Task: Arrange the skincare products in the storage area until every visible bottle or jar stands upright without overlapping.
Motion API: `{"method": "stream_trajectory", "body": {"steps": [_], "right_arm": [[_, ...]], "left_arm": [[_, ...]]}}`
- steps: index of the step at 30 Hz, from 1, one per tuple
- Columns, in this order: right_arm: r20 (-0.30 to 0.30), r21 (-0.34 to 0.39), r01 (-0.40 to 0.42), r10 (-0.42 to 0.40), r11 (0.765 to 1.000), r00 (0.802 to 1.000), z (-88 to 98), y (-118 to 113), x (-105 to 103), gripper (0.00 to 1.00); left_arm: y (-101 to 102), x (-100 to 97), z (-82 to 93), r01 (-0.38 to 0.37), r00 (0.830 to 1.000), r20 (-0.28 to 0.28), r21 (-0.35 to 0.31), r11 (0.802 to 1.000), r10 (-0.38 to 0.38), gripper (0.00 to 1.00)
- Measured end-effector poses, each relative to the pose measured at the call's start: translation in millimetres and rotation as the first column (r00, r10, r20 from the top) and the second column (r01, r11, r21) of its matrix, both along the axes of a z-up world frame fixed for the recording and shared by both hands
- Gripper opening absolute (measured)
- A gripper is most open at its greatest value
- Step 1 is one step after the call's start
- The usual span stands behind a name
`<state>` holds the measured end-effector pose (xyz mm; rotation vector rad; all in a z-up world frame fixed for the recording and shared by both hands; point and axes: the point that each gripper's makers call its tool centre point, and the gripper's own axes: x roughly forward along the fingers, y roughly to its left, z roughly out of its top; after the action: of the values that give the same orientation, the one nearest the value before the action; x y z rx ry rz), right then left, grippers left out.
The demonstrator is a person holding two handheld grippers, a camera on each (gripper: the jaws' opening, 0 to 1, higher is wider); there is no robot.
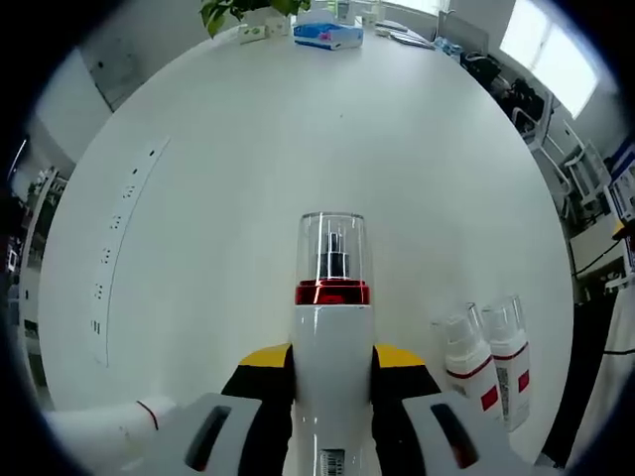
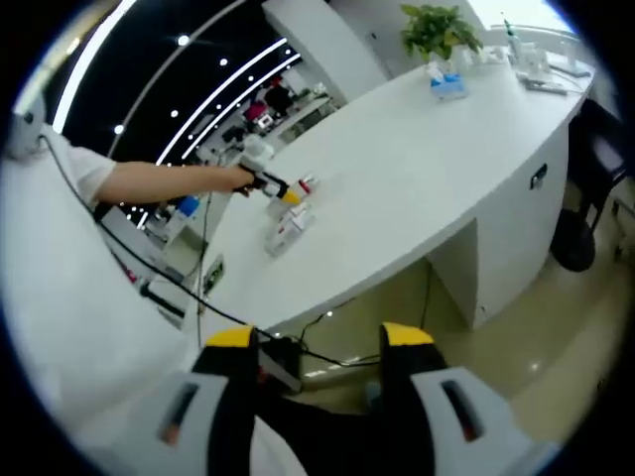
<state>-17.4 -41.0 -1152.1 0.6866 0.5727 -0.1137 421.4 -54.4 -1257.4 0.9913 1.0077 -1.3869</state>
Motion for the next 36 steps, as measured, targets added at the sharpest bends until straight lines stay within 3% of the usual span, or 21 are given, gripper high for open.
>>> {"method": "stream_trajectory", "body": {"steps": [9,16,19,25,32,36], "right_arm": [[-0.01,-0.028,-0.056,0.055,0.998,0.998,9.7,-2,-4,0.49],[0.026,-0.027,-0.094,0.095,0.995,0.995,19.3,-12,14,0.49],[0.03,-0.026,-0.165,0.165,0.986,0.986,21.8,-12,26,0.49],[0.047,-0.034,-0.183,0.185,0.982,0.982,29.1,-29,34,0.49],[0.031,-0.025,-0.198,0.198,0.98,0.98,25.9,-35,25,0.49],[0.013,-0.017,-0.245,0.245,0.969,0.969,23.0,-35,23,0.49]], "left_arm": [[2,-0.9,-0.1,-0.036,0.999,-0.002,-0.026,0.999,0.036,0.29],[3,-1.4,-0.2,-0.071,0.997,-0.006,-0.046,0.996,0.071,0.29],[3,-2.5,0.4,-0.095,0.995,-0.007,-0.057,0.994,0.095,0.29],[-1,-3.7,0.7,-0.094,0.996,-0.007,-0.029,0.995,0.094,0.29],[-1,-2.4,0.2,-0.099,0.995,0.001,0.025,0.995,0.099,0.29],[1,-1.6,0.6,-0.116,0.993,0.006,0.034,0.993,0.116,0.29]]}}
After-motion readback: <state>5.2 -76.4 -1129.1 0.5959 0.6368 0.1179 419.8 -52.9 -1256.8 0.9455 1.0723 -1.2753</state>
